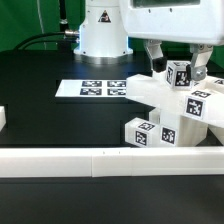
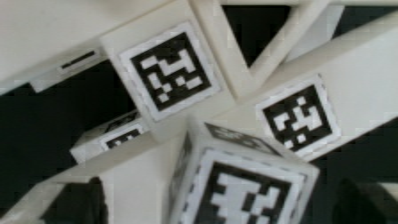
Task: Assemble chair
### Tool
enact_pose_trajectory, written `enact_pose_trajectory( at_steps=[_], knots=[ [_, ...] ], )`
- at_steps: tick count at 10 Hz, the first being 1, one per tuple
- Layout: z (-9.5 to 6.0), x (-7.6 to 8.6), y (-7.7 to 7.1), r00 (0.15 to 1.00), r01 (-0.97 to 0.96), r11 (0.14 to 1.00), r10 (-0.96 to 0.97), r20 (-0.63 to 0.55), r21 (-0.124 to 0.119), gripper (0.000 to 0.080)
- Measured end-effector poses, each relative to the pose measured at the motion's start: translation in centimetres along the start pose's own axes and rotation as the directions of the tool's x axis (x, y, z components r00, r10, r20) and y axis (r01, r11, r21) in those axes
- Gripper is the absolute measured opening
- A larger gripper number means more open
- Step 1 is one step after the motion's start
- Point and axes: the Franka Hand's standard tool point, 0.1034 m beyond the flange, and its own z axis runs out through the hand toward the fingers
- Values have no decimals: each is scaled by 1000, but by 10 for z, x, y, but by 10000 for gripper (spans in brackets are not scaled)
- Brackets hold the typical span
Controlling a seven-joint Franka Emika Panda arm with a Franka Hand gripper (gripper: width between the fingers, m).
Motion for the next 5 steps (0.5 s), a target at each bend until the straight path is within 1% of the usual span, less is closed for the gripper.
enact_pose_trajectory(
  at_steps=[1, 2, 3, 4, 5],
  knots=[
    [0, 0, 1, 994, 107, 994, -107, 0, -7, 647],
    [0, -2, 3, 961, 277, 960, -277, 2, -45, 649],
    [0, -3, 3, 937, 350, 935, -350, 3, -55, 649],
    [1, -3, 4, 880, 475, 878, -476, 7, -64, 649],
    [0, -2, 3, 847, 531, 845, -532, 3, -61, 649]
  ],
)
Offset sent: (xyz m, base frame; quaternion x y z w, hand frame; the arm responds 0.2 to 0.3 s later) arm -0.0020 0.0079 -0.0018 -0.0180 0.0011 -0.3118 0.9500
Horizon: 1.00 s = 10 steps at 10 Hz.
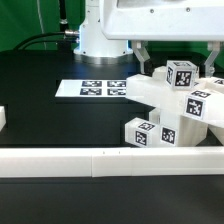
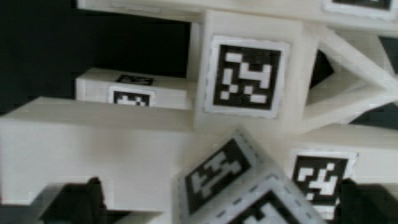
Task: Assemble chair
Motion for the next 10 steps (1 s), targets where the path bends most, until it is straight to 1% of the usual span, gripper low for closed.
enact_pose_trajectory(
  at_steps=[2, 3, 4, 6, 7, 8, 10],
  knots=[
    [0, 1, 1, 991, 133, 991, -133, 0, -1, 649],
    [0, 1, 1, 973, 231, 973, -231, -3, -21, 649],
    [1, -1, -1, 922, 387, 920, -388, -1, -66, 649],
    [1, 0, 0, 843, 537, 839, -538, 12, -85, 649],
    [1, -1, -1, 791, 610, 786, -611, 21, -99, 649],
    [2, -2, -2, 768, 639, 763, -640, 22, -98, 649],
    [3, -2, -1, 771, 636, 766, -637, 23, -97, 646]
  ],
)
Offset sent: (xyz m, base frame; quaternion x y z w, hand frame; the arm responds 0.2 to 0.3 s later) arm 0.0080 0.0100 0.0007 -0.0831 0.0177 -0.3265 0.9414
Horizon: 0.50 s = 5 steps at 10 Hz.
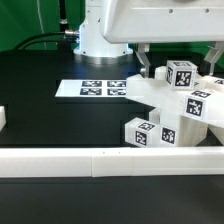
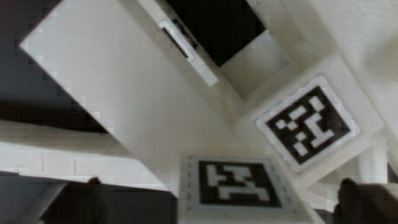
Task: Assemble chair
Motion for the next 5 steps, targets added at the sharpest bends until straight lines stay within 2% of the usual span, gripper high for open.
enact_pose_trajectory(
  at_steps=[1, 2, 3, 5],
  knots=[
    [0, 0, 0, 1000, 0, 1000, 0, 0, 0, 479],
    [0, 0, 0, 1000, -15, 1000, 15, 0, 1, 479],
    [0, 0, 0, 1000, -26, 1000, 26, 0, 1, 295],
    [0, 0, 0, 999, -45, 999, 45, -1, 2, 282]
  ],
)
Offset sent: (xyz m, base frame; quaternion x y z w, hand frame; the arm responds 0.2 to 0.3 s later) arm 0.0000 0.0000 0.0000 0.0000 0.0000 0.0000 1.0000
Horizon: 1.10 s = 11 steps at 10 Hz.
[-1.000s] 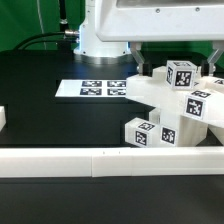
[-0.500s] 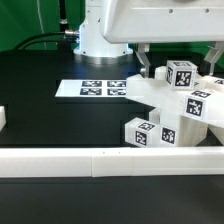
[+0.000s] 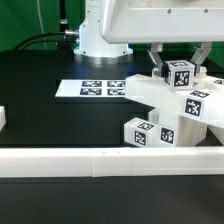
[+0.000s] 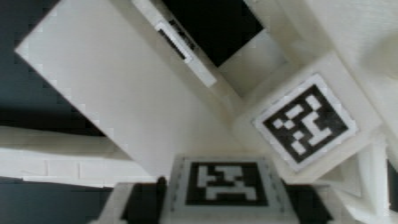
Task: Assemble chair
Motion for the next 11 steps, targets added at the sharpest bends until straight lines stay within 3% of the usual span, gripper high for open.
enact_pose_trajectory(
  at_steps=[3, 4, 5, 9, 11],
  knots=[
    [0, 0, -1, 942, -332, 943, 332, -45, 10, 282],
    [1, 1, -3, 882, -466, 884, 467, -63, 30, 282],
    [0, 1, -4, 759, -641, 764, 645, -83, 76, 282],
    [0, 2, -7, 573, -811, 574, 818, -50, 114, 282],
    [0, 2, -8, 403, -905, 401, 915, -15, 143, 282]
  ],
)
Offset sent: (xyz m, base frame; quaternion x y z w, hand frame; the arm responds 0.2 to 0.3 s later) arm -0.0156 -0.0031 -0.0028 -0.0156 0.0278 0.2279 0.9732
